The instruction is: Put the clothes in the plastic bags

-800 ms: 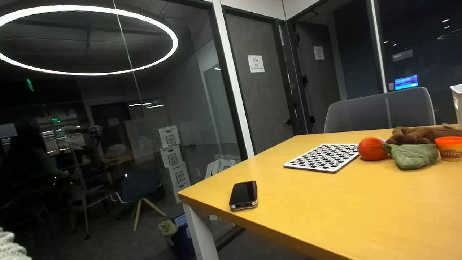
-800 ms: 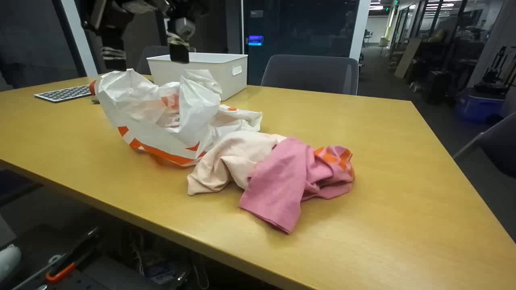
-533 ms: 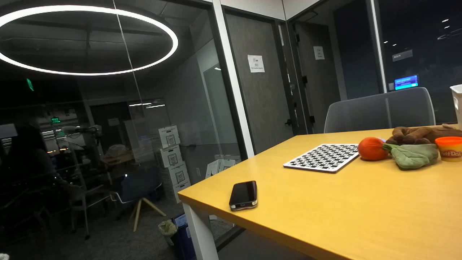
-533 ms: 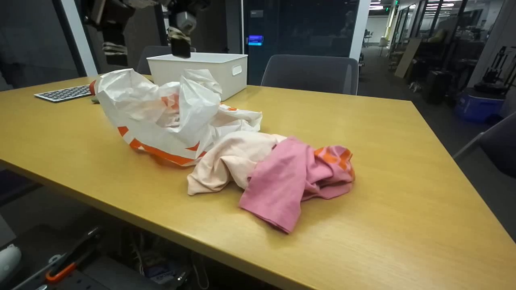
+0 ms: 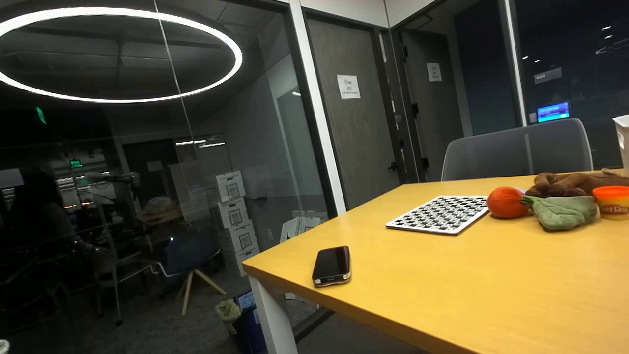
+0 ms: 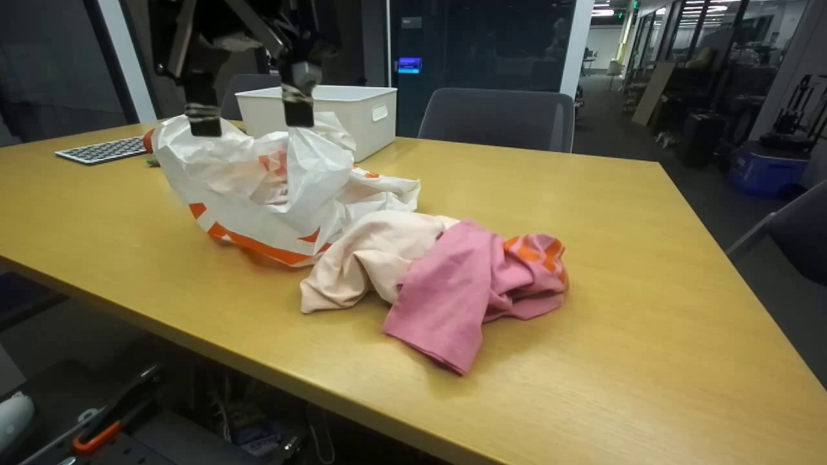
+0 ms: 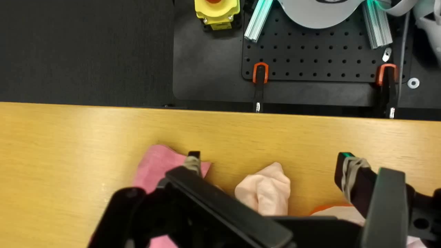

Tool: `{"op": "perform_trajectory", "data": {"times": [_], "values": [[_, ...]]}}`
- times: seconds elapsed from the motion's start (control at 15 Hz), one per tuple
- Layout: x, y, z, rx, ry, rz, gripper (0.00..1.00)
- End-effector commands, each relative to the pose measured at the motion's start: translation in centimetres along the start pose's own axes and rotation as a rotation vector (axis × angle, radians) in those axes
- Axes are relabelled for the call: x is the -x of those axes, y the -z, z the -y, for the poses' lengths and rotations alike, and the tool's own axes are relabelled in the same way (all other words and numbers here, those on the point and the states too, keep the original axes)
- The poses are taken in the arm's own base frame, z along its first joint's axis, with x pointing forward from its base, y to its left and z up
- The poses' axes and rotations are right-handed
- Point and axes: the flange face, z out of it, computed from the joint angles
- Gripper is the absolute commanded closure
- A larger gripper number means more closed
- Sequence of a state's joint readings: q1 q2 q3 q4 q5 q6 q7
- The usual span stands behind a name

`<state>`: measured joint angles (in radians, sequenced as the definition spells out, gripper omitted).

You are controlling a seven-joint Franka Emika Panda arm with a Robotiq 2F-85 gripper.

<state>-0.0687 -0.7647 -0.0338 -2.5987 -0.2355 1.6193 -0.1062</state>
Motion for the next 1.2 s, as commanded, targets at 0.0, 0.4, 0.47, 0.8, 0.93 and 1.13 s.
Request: {"op": "perform_trajectory", "data": {"times": [0.0, 0.4, 0.47, 0.8, 0.93, 1.13], "values": [[-2.7, -3.2, -2.1, -0.002, -0.05, -0.028, 0.0], [-7.7, -8.0, -5.8, -0.04, -0.072, -0.146, 0.0], [-8.4, -8.3, -6.2, -0.035, -0.082, -0.173, 0.0], [-10.6, -10.1, -8.0, -0.041, -0.149, -0.208, 0.0], [-12.3, -13.3, -7.1, -0.035, -0.137, -0.175, 0.0], [-13.6, -15.2, -7.0, -0.032, -0.142, -0.158, 0.0]]}}
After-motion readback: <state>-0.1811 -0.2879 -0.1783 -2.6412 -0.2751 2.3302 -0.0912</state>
